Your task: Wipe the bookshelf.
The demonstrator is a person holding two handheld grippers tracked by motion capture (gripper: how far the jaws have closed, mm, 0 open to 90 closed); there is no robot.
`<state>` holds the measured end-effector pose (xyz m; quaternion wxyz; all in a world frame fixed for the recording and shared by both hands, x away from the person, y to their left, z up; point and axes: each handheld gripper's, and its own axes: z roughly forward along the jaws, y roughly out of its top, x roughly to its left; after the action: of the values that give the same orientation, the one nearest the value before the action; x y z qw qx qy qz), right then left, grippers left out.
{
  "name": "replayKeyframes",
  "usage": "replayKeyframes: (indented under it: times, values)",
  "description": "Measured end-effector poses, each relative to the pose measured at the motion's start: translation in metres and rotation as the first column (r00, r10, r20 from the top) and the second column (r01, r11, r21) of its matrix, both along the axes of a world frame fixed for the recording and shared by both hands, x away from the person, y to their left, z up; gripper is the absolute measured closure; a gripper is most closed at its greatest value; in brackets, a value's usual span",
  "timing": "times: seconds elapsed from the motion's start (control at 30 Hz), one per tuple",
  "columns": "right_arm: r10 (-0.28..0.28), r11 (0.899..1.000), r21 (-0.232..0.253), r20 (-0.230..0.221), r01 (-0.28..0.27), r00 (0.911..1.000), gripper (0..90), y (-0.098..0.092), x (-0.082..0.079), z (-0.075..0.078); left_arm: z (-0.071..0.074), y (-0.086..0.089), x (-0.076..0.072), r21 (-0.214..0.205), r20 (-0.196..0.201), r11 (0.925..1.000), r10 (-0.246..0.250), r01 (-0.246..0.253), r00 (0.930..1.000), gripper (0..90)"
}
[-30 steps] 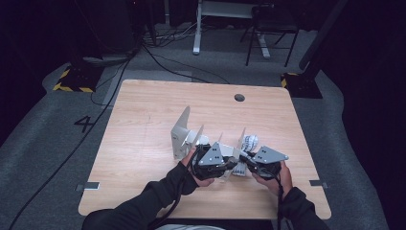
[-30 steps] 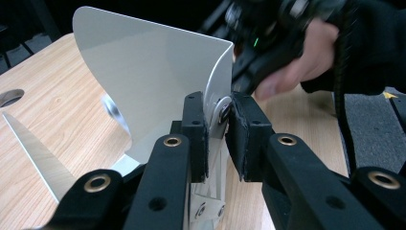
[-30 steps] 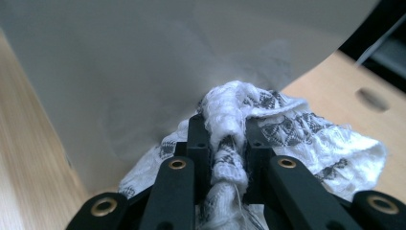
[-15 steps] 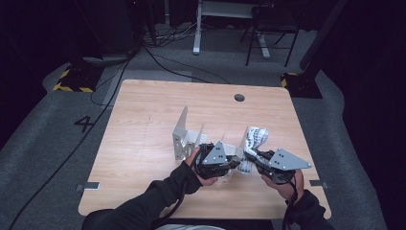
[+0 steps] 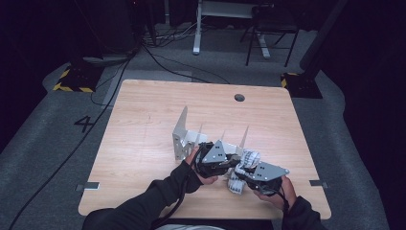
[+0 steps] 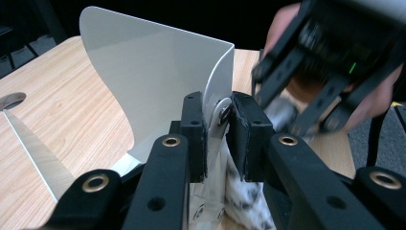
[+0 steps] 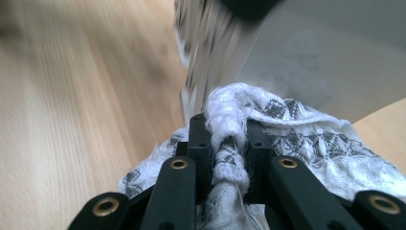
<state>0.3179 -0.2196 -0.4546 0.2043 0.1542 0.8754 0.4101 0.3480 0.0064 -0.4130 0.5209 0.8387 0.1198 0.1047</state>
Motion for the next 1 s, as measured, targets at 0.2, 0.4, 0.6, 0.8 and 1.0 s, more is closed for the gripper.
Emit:
replayKeyframes:
  times: [0.2,0.4,0.6,0.8,1.0]
  values:
    - [-0.031,0.998,-0.056,-0.047,0.029,0.9984,78.5,0.003,0.015,-0.023,0.0,-0.003,0.003,-0.009,-0.002,0.9997,0.023,-0.023,0.9997,76.6]
    - [-0.079,0.996,-0.047,-0.016,0.078,0.9967,78.4,-0.003,0.017,-0.015,-0.001,-0.008,0.004,-0.009,0.004,0.9995,0.03,-0.03,0.9995,76.8]
    - [-0.104,0.987,0.133,0.085,0.092,0.991,78.7,-0.02,0.004,0.022,-0.001,-0.009,0.005,-0.012,0.004,0.9995,0.031,-0.03,0.9995,76.7]
    - [-0.05,0.988,0.153,0.102,0.034,0.9935,78.7,-0.015,-0.008,0.032,-0.001,-0.008,0.005,-0.011,-0.003,0.9994,0.033,-0.033,0.9995,76.8]
    - [-0.042,0.998,0.04,0.038,0.041,0.9984,78.9,-0.003,0.004,0.002,0.0,-0.006,0.007,-0.016,-0.01,0.9989,0.044,-0.044,0.999,76.5]
